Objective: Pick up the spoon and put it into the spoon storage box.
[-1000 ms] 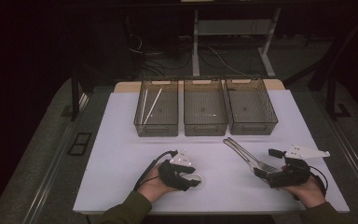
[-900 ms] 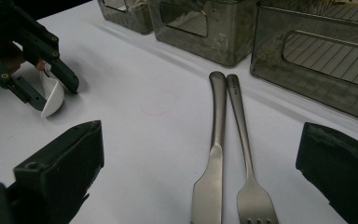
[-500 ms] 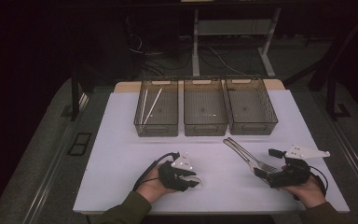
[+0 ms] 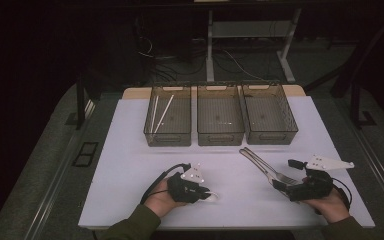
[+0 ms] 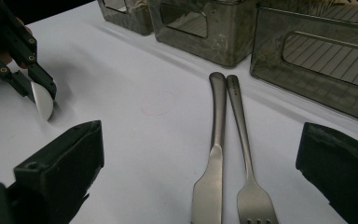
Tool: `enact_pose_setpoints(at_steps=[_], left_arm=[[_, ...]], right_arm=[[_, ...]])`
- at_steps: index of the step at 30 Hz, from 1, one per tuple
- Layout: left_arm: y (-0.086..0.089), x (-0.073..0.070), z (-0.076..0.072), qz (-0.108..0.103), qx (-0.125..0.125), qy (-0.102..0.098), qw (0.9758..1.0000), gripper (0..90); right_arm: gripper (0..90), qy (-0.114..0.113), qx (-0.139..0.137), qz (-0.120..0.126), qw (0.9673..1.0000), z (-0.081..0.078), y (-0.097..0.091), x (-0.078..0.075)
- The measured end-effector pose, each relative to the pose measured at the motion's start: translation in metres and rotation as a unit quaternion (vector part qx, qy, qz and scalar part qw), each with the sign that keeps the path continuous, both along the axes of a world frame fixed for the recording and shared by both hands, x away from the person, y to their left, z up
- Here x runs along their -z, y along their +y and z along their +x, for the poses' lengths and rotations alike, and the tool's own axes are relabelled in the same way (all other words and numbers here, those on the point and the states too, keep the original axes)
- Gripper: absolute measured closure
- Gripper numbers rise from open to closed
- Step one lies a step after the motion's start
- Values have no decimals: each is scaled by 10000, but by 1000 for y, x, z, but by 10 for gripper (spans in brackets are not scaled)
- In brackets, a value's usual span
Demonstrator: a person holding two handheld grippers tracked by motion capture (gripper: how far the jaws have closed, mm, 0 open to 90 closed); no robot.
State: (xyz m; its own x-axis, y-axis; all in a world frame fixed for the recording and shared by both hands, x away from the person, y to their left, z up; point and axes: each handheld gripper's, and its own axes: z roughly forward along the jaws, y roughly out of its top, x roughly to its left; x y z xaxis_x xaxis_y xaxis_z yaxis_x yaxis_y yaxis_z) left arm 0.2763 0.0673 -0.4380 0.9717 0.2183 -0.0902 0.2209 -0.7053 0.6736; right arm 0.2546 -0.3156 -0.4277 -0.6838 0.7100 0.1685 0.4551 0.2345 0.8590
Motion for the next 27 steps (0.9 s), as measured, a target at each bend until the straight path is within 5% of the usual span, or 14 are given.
enact_pose_setpoints(at_steps=[27], left_arm=[[9, -12, 2, -301, -192, -17, 9994, 812]], right_arm=[[8, 89, -191, -91, 9997, 3, 16, 7]])
